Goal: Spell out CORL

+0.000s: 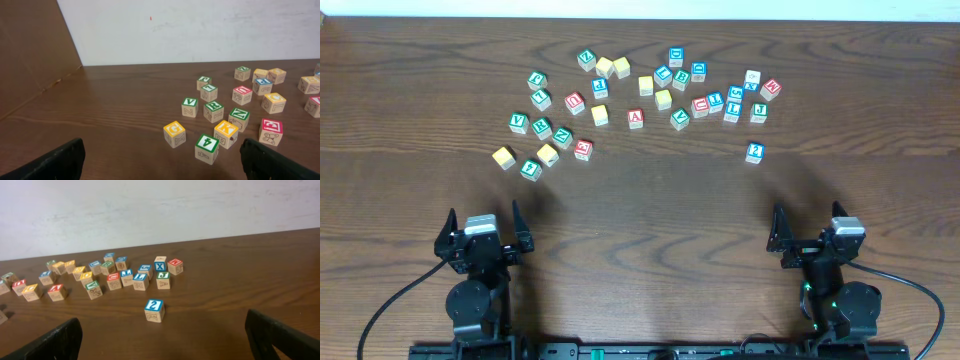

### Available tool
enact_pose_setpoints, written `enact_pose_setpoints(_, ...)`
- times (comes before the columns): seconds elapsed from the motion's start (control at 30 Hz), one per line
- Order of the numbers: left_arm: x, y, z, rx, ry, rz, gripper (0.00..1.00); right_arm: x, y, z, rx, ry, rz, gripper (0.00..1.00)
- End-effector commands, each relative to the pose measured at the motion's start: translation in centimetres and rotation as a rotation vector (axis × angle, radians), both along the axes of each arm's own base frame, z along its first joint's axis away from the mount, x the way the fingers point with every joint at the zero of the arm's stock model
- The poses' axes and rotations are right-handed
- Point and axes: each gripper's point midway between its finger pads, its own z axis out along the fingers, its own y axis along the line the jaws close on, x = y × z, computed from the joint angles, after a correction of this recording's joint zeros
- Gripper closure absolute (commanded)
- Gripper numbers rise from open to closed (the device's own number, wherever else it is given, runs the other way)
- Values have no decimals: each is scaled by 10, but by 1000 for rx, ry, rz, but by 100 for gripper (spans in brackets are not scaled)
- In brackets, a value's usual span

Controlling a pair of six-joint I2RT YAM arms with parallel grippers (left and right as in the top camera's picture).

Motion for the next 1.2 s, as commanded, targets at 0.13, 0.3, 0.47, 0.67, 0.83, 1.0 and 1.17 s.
enact_pose_setpoints(0.13, -2, 2, -17, 4, 54, 9, 2, 0, -1, 0, -13, -4, -2, 1)
enact_pose_setpoints(0.3, -1, 2, -17, 0, 53, 10, 3, 0, -1, 0, -13, -4, -2, 1)
enact_pose_setpoints(0.47, -1, 2, -16, -31, 46, 14, 2, 0, -1, 0, -13, -4, -2, 1)
enact_pose_setpoints(0.67, -2, 2, -10, -42, 30, 16, 2, 0, -1, 0, -13, -4, -2, 1)
enact_pose_setpoints(0.83, -3, 2, 3, -47, 1, 16, 2, 0, -1, 0, -13, -4, -2, 1)
enact_pose_setpoints(1.0, -4, 2, 15, -73, -24, 18, 2, 0, -1, 0, -13, -4, -2, 1)
enact_pose_setpoints(1.17, -2, 2, 26, -83, -15, 19, 2, 0, -1, 0, -13, -4, -2, 1)
